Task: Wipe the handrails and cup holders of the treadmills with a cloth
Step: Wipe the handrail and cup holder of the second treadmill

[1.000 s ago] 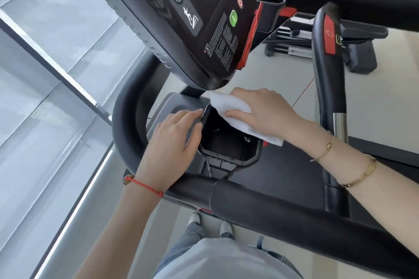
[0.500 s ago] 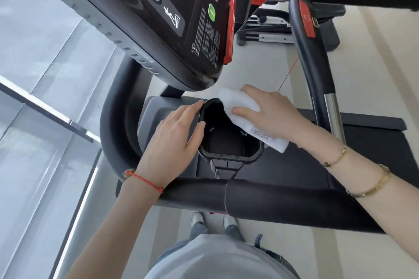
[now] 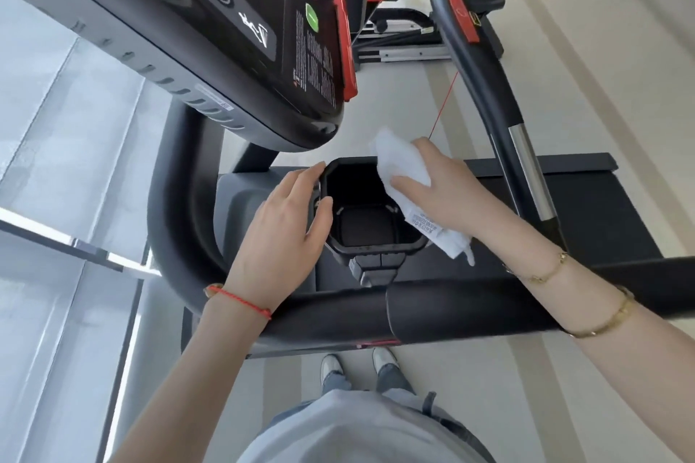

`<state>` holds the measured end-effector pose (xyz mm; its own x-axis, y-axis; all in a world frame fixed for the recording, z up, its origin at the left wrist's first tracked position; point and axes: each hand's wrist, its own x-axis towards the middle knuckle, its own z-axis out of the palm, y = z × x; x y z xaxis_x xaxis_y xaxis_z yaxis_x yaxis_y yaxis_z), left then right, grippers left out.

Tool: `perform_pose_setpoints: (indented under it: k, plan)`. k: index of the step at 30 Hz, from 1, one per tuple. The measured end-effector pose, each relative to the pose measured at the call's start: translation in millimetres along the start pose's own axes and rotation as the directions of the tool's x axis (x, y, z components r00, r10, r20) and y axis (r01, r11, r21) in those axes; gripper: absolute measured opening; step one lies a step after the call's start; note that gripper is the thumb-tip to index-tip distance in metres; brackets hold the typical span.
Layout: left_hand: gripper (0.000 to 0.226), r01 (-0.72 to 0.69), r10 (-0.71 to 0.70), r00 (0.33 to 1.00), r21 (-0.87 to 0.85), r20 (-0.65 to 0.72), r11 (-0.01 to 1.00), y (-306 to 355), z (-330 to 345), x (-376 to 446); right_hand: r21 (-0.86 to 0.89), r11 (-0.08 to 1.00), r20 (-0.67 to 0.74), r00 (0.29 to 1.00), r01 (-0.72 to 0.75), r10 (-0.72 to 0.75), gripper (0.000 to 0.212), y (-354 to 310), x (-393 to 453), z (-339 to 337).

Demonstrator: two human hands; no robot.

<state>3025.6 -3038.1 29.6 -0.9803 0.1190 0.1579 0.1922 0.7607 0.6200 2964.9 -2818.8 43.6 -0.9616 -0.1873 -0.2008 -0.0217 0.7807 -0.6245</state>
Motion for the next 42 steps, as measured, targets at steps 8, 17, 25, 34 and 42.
perform_pose_setpoints:
  k: [8,17,25,34,42]
  plan:
    - [0.045,-0.009,0.009,1.0,-0.021,-0.004,1.0,-0.2,0.9,0.9,-0.024,0.996,-0.007,0.996,-0.09,0.09,0.035,6.0,-17.3,8.2]
    - [0.044,-0.036,0.035,0.999,-0.01,-0.034,0.999,-1.3,4.5,-0.1,0.02,0.999,0.025,0.999,0.043,-0.044,0.03,8.6,2.6,-1.5]
    - [0.043,-0.006,0.006,0.997,0.0,-0.073,1.0,-1.7,4.9,0.0,-0.04,0.992,0.159,0.981,0.119,-0.112,0.037,9.6,14.7,-9.7]
    - [0.043,0.063,-0.06,0.993,0.02,-0.103,0.998,3.3,3.1,-1.4,-0.223,0.827,0.353,0.834,0.516,-0.425,0.021,-25.1,65.2,-9.2]
    - [0.041,0.079,-0.076,0.993,0.031,-0.09,0.996,9.9,0.2,-1.3,-0.178,0.86,0.26,0.866,0.479,-0.428,0.029,-6.4,62.1,-6.1]
